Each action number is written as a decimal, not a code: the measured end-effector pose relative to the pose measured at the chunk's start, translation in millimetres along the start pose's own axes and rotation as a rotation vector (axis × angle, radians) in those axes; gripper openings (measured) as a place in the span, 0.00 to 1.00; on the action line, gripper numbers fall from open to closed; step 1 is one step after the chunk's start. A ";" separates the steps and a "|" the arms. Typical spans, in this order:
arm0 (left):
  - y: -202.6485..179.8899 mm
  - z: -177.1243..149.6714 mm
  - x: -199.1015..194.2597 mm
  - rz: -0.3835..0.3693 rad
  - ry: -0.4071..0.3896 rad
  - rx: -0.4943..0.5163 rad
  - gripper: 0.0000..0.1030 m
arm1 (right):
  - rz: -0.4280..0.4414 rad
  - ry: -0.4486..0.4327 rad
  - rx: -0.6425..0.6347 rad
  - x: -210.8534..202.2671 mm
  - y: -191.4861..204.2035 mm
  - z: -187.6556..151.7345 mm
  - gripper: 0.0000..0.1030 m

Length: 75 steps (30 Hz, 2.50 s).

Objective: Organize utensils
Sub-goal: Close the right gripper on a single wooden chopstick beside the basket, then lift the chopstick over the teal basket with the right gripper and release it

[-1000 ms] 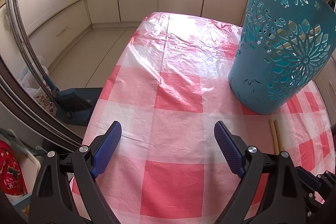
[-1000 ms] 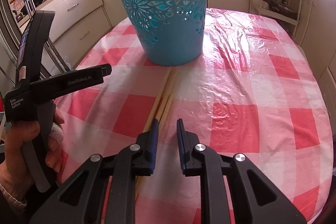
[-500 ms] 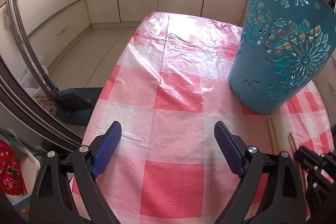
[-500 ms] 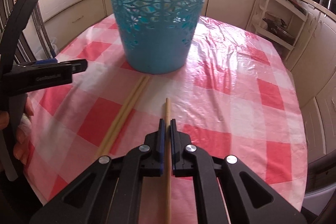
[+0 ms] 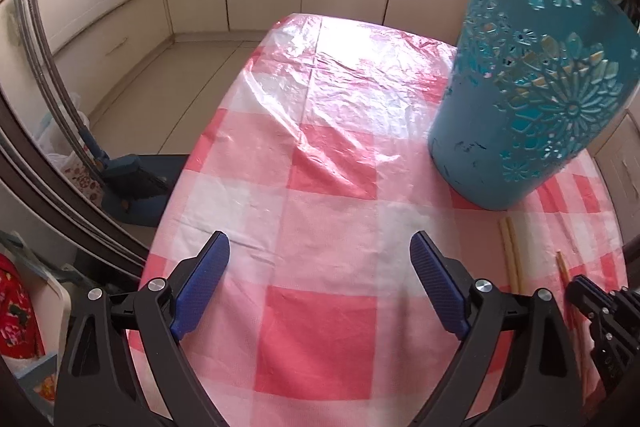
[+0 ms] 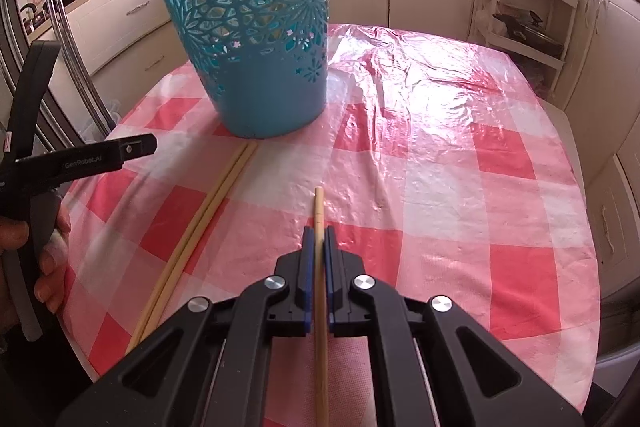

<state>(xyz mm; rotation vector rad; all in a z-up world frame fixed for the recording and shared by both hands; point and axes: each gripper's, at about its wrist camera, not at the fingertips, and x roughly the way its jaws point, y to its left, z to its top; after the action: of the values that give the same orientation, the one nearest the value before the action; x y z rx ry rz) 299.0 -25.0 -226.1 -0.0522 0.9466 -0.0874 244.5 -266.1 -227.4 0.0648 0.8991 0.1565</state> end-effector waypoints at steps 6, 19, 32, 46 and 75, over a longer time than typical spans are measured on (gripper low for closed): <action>-43.2 -12.3 -6.0 -0.055 0.026 0.094 0.85 | 0.050 -0.001 0.041 -1.1 -10.6 0.4 0.05; -83.3 -13.9 -0.8 -0.031 0.071 0.181 0.85 | 0.087 0.001 0.068 -1.7 -16.5 -1.0 0.06; -87.0 -15.6 6.1 -0.060 0.055 0.230 0.85 | 0.142 -0.003 0.129 -10.3 -28.1 0.2 0.05; -93.0 -18.2 7.8 -0.076 0.062 0.260 0.91 | 0.463 -0.285 0.288 -103.7 -43.8 51.5 0.05; -90.9 -17.4 7.9 -0.105 0.059 0.242 0.93 | 0.192 -0.621 0.248 -69.3 15.6 220.1 0.06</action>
<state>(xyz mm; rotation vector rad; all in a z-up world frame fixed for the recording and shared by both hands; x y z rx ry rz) 284.8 -116.4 -235.1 0.1251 0.9860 -0.3009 372.8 -259.9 -35.1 0.4090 0.2858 0.1884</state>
